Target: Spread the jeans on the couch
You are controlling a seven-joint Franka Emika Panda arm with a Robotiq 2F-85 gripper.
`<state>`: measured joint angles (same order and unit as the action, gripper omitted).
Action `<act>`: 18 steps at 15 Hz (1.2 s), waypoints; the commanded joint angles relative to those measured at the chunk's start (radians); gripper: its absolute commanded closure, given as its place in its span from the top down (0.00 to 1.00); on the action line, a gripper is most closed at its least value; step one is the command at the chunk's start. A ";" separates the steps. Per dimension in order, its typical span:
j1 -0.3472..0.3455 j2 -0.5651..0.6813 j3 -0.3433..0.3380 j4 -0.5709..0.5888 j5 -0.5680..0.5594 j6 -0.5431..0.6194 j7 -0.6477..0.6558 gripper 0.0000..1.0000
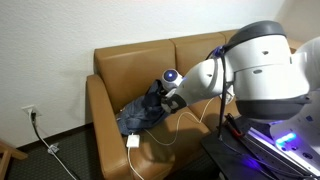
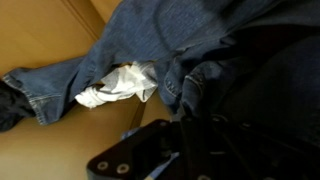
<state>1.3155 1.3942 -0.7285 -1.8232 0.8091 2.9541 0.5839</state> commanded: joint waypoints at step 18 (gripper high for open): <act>0.185 0.101 -0.378 -0.138 -0.853 -0.499 0.570 0.02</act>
<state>1.4901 1.4452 -1.0713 -2.0001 0.0560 2.5391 1.1426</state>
